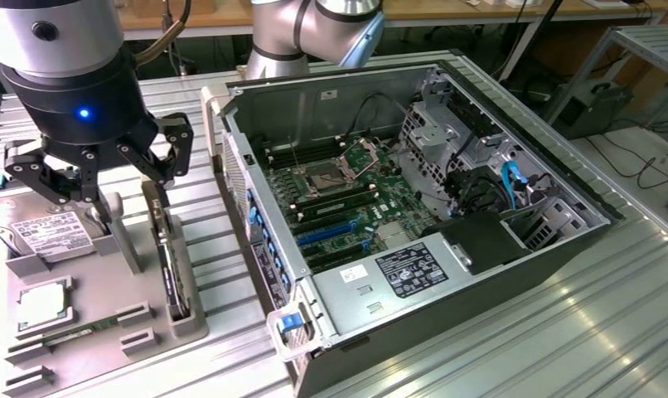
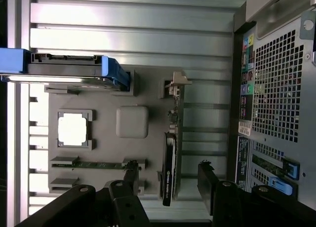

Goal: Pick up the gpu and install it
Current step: 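Pick up the gpu and move the gpu toward the slot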

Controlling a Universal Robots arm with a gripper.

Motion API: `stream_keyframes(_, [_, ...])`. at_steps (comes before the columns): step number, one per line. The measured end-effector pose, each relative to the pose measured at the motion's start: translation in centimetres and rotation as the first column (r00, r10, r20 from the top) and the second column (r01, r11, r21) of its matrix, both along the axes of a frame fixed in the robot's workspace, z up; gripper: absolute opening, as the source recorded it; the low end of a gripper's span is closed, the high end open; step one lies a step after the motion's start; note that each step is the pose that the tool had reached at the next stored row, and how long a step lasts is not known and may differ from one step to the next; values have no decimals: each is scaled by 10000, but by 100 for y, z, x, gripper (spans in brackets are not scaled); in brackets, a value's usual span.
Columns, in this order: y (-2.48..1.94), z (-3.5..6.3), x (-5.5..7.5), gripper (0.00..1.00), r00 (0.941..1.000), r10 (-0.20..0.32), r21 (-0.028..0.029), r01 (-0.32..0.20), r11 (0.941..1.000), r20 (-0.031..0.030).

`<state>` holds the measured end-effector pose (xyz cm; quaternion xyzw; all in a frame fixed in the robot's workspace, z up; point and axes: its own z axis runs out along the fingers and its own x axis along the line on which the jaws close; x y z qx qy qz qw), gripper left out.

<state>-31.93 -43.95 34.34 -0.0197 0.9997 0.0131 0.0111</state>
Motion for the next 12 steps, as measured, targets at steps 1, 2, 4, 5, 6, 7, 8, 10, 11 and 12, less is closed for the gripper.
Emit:
stream_keyframes(1, [0, -5, 0, 60, 10000, 0, 1, 0, 10000, 1])
stream_keyframes(2, [-1, -9, 0, 60, 10000, 0, 0, 0, 10000, 0])
stream_keyframes(4, [-2, -18, 0, 60, 10000, 0, 0, 0, 10000, 0])
stream_keyframes(5, [-3, -22, 0, 60, 10000, 1, 0, -1, 10000, 0])
stream_keyframes(6, [-4, -27, 0, 60, 10000, 0, 0, 0, 10000, 0])
stream_keyframes(7, [-5, -33, 0, 60, 10000, 0, 0, 0, 10000, 0])
stream_keyframes(8, [-6, -37, 0, 60, 10000, 0, 0, 0, 10000, 0])
stream_keyframes(10, [-9, -48, -1, 60, 10000, 0, 0, 0, 10000, 0])
stream_keyframes(11, [-10, -54, -1, 60, 10000, 0, 0, 0, 10000, 0])
stream_keyframes(12, [-11, -59, 0, 60, 10000, 1, 0, -1, 10000, 0])
